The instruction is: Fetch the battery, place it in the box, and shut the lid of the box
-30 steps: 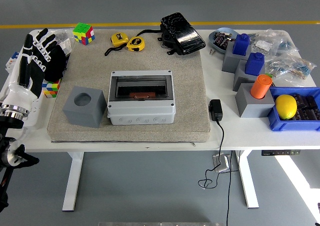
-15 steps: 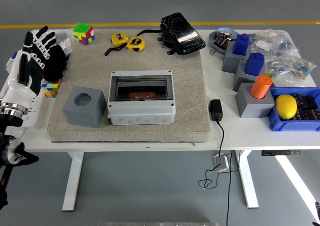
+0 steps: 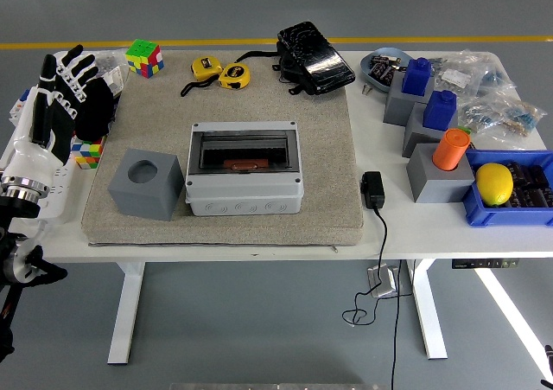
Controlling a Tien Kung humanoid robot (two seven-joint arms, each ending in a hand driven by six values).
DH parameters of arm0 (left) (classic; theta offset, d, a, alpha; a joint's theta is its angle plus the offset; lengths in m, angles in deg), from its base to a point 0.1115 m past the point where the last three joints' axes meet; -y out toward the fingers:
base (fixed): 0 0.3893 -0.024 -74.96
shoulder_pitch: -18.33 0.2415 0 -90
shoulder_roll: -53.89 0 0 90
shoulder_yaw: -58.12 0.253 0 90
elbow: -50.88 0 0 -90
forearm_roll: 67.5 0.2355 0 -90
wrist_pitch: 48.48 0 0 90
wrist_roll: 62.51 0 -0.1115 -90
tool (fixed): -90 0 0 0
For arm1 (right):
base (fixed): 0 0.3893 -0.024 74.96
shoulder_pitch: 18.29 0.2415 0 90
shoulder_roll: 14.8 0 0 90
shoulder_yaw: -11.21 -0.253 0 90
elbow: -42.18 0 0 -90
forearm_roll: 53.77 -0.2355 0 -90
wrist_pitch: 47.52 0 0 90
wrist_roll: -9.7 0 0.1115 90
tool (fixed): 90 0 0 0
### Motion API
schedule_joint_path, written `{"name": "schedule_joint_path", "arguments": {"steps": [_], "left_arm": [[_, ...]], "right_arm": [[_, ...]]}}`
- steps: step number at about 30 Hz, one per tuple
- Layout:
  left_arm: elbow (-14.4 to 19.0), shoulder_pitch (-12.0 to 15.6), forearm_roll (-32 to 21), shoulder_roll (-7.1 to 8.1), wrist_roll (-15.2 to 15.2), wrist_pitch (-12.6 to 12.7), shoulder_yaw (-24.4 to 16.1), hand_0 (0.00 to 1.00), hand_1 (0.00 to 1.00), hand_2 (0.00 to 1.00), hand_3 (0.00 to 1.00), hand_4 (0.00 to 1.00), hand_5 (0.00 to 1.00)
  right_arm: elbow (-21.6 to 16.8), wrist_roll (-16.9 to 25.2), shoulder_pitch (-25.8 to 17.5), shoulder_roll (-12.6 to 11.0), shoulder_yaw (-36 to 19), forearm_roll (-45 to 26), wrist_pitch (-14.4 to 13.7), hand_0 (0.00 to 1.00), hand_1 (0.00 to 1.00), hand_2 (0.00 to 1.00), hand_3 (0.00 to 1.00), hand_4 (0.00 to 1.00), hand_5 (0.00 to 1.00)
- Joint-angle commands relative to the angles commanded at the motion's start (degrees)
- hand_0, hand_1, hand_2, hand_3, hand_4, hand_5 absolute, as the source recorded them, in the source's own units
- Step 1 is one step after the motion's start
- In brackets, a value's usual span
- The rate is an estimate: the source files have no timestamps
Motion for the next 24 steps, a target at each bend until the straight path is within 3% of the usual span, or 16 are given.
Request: {"name": "schedule_joint_path", "arguments": {"steps": [24], "left_arm": [[-0.39, -0.44, 0.19, 0.23, -0.35, 0.05, -0.15, 0.898, 0.906, 0.897, 0.901, 0.998, 0.998]], "right_arm": [[0.0, 0.09, 0.13, 0.08, -0.05, -0.13, -0.08, 0.818, 0.806, 0.769, 0.79, 0.998, 0.998]]}}
